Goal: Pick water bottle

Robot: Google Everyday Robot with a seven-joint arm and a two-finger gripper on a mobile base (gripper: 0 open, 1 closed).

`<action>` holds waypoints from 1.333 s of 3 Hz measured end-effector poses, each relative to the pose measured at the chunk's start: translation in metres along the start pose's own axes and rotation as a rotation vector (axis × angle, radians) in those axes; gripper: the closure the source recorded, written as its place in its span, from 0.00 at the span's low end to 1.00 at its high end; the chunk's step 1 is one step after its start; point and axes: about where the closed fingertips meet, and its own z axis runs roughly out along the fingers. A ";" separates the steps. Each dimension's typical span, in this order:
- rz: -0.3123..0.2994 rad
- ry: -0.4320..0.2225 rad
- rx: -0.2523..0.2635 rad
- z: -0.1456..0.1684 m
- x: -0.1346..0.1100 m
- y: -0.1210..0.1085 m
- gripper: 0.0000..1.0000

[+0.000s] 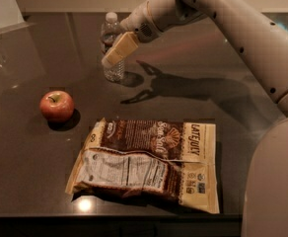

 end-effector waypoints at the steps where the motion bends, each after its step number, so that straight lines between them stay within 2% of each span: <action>1: -0.014 -0.013 -0.005 0.004 -0.006 -0.001 0.18; 3: 0.009 0.004 -0.023 -0.002 -0.011 0.000 0.65; 4: 0.014 0.019 -0.037 -0.022 -0.026 0.005 0.88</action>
Offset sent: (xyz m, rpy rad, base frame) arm 0.0046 0.0022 0.0116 0.0119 -0.0124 0.0101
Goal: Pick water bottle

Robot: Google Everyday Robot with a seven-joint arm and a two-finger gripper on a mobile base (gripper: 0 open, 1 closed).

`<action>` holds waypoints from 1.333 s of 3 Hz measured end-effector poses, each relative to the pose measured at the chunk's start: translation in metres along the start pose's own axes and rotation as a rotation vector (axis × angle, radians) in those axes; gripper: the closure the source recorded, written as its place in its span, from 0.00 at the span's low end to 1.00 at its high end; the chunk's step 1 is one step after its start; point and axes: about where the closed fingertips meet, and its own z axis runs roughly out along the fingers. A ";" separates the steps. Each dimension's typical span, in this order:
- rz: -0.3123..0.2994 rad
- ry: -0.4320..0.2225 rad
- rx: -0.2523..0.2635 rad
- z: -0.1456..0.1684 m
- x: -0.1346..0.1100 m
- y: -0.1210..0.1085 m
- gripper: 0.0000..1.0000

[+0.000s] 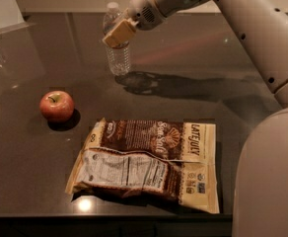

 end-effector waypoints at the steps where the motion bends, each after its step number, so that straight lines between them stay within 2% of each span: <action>1: -0.033 0.001 -0.005 -0.031 -0.023 0.011 1.00; 2: -0.072 -0.009 -0.003 -0.064 -0.046 0.021 1.00; 3: -0.130 -0.055 0.009 -0.103 -0.071 0.033 1.00; 4: -0.130 -0.055 0.009 -0.103 -0.071 0.033 1.00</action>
Offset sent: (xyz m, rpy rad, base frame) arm -0.0413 -0.0407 0.1266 0.0001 -0.1034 0.0622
